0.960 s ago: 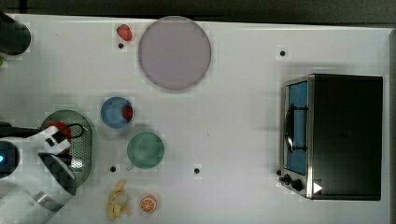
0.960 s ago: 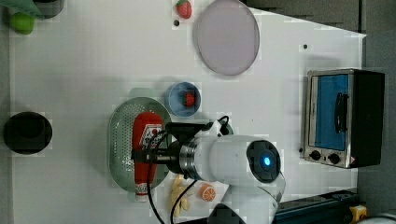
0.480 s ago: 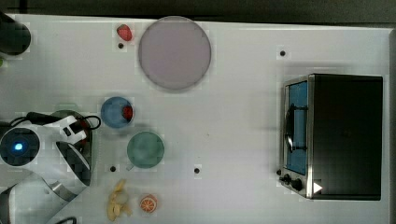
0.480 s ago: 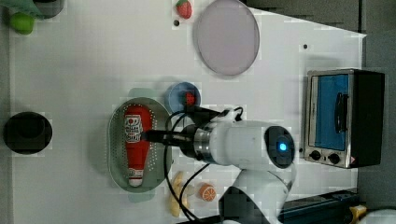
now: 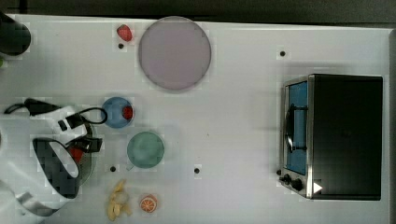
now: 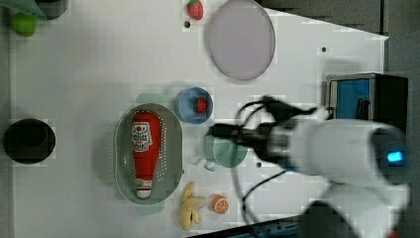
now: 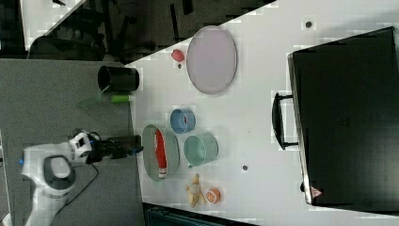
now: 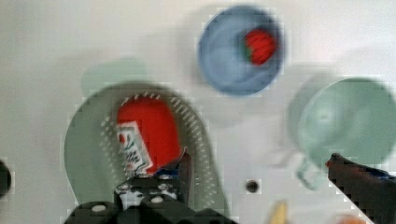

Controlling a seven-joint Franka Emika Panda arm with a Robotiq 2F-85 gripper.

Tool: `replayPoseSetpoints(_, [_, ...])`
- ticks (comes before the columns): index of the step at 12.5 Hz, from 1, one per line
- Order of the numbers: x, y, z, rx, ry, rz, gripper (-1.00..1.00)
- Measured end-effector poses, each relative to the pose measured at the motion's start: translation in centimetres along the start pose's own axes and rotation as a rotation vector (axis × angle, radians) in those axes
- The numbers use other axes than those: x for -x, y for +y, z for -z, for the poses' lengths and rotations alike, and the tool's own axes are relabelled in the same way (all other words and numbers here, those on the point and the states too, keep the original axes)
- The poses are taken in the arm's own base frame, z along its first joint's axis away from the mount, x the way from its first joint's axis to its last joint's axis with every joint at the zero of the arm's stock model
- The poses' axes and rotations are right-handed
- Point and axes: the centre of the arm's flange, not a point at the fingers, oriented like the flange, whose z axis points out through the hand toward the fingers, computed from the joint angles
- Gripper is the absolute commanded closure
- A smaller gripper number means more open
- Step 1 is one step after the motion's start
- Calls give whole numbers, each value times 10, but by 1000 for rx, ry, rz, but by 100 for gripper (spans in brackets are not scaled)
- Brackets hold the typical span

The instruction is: Pick Ketchup from the table and place it in strainer.

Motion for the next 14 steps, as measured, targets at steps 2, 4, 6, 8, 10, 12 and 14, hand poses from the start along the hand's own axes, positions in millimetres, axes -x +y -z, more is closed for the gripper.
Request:
replayPoseSetpoints(2, [-24, 24, 56, -40, 7, -114, -100])
replayPoseSetpoints(4, [-57, 59, 111, -62, 48, -212, -100])
replayPoseSetpoints(6, [-88, 112, 153, -55, 55, -327, -100])
replayPoseSetpoints(8, [-114, 166, 179, -36, 28, -424, -100])
replayPoseSetpoints(10, [-135, 217, 198, -41, -6, -512, -100])
replayPoseSetpoints(12, [-154, 261, 216, -52, 9, -551, -100])
replayPoseSetpoints(14, [-167, 297, 224, -42, 27, -600, -100])
